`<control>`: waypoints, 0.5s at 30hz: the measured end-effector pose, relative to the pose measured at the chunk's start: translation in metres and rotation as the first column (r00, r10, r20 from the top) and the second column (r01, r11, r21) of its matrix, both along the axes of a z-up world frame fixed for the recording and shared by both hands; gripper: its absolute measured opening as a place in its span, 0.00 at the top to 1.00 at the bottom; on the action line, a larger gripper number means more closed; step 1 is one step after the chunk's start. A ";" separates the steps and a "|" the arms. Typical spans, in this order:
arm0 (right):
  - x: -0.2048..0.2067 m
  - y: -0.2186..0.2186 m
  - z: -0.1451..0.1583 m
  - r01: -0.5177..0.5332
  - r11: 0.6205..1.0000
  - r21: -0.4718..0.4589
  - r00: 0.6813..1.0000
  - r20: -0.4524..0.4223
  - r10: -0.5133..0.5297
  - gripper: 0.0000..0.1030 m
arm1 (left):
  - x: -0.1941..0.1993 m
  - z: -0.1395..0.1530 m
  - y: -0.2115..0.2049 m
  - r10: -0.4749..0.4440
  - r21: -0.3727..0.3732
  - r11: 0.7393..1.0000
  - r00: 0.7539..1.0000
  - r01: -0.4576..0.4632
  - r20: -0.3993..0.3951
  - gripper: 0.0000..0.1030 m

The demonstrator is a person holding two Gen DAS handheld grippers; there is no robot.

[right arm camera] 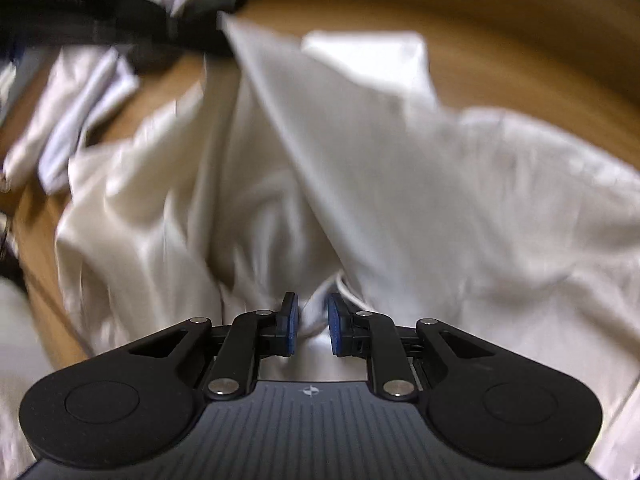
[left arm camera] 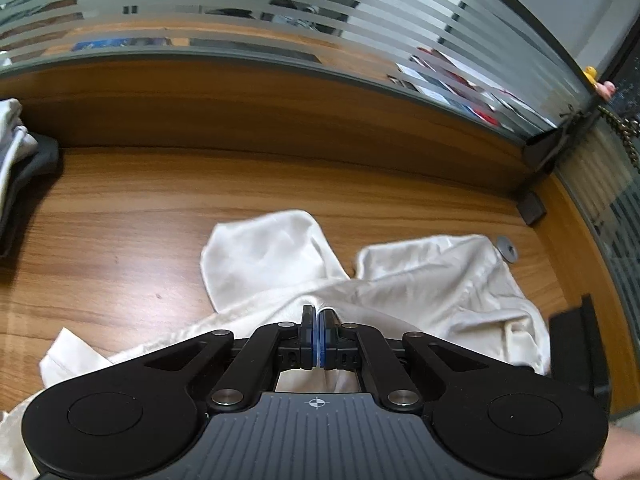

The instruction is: Fold clothes

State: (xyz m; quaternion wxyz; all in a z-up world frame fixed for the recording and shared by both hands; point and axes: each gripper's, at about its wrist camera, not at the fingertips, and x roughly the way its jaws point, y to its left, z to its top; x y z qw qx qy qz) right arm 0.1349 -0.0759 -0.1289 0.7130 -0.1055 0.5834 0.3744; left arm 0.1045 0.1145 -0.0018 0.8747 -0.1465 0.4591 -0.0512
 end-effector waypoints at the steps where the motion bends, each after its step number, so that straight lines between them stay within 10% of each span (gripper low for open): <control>1: -0.003 -0.005 0.001 -0.008 1.000 -0.013 1.000 -0.008 0.007 0.83 | 0.002 -0.001 0.002 0.004 -0.005 1.000 1.000 -0.004 -0.003 0.97; 10: -0.034 -0.069 0.017 0.017 0.999 -0.049 0.994 -0.102 -0.022 0.83 | 0.003 -0.009 -0.001 -0.014 -0.048 0.999 0.999 0.012 -0.041 0.95; 15: -0.028 -0.077 0.048 0.110 0.989 0.099 0.994 -0.015 -0.109 0.83 | -0.008 -0.009 -0.001 -0.012 -0.079 0.997 0.998 0.007 -0.056 0.71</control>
